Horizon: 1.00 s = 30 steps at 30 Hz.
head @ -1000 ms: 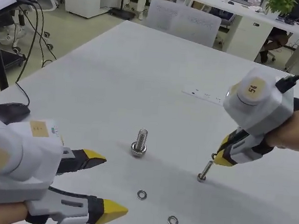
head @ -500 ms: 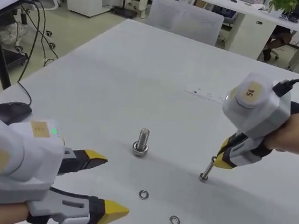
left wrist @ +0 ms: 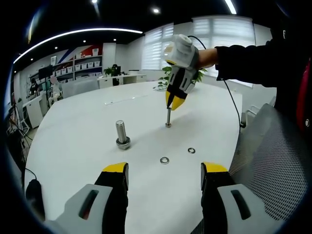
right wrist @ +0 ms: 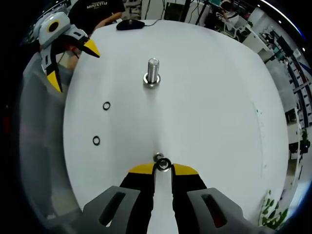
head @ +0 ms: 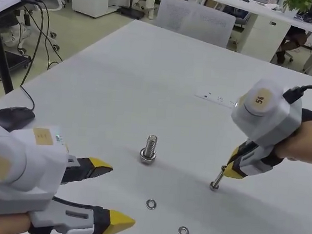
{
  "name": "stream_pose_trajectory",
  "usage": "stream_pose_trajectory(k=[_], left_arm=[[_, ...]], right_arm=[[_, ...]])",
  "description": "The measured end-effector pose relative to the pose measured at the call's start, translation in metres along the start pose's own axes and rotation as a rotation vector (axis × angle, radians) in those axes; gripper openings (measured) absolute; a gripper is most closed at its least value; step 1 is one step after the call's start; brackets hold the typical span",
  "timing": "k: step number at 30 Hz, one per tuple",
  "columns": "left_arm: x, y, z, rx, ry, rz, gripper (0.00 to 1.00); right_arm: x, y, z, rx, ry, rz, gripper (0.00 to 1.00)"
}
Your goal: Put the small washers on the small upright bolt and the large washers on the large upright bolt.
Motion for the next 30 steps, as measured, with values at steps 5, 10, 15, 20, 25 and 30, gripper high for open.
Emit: stream_pose_trajectory(k=[5,10,15,20,25,30], left_arm=[[0.0,0.0,0.0,-0.002,0.001,0.002,0.59],[0.0,-0.001,0.001,-0.004,0.002,0.002,0.59],[0.0,-0.001,0.001,-0.005,0.003,0.002,0.59],[0.0,-0.002,0.001,-0.006,0.002,0.003,0.59],[0.0,-0.001,0.0,-0.006,0.002,0.004,0.59],[0.001,0.0,-0.001,-0.005,0.003,0.006,0.59]], right_arm=[[0.0,-0.002,-0.001,-0.004,-0.005,0.001,0.13],[0.0,-0.004,-0.002,-0.006,-0.005,-0.001,0.13],[0.001,-0.007,-0.002,-0.013,-0.009,0.003,0.13],[0.002,-0.011,-0.002,-0.017,-0.01,0.004,0.13],[0.004,-0.016,-0.002,-0.023,-0.019,0.004,0.13],[0.005,-0.022,-0.003,-0.026,-0.024,0.005,0.13]])
Point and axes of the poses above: the centre of the closed fingertips' face, and the gripper's own axes: y roughly backward along the fingers, z roughly to its left, x roughly out of its underside, the point moved 10 cm from there along y, roughly backward along the fingers, and after that the axes turned 8 degrees about -x, right-handed, at the moved point
